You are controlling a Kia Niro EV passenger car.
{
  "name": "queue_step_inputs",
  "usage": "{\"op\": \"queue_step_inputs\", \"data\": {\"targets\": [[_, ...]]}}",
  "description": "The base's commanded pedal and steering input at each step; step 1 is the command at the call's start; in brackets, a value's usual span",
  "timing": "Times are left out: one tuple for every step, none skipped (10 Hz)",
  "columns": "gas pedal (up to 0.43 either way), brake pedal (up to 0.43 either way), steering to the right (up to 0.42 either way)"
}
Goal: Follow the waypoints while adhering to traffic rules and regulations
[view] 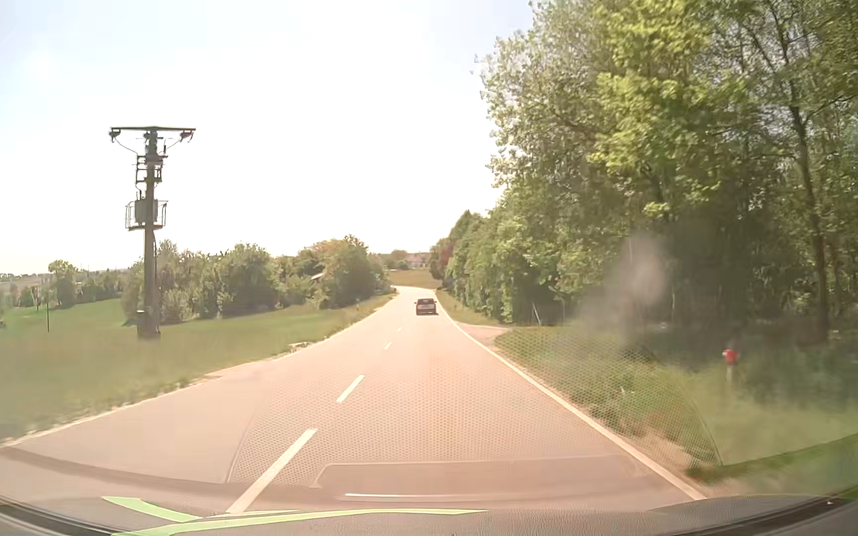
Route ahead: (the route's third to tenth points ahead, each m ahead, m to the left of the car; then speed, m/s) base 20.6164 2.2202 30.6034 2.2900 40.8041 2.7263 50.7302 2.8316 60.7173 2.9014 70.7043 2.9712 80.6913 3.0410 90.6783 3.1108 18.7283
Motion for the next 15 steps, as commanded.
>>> {"op": "queue_step_inputs", "data": {"targets": [[0.0,0.085,-0.001],[0.0,0.104,-0.001],[0.0,0.116,0.0],[0.0,0.128,0.002],[0.0,0.152,0.002],[0.0,0.165,0.003],[0.0,0.183,0.003],[0.0,0.189,0.003],[0.0,0.189,0.003],[0.0,0.195,0.002],[0.0,0.201,0.001],[0.0,0.201,0.001],[0.0,0.207,0.001],[0.0,0.207,0.001],[0.0,0.207,0.001]]}}
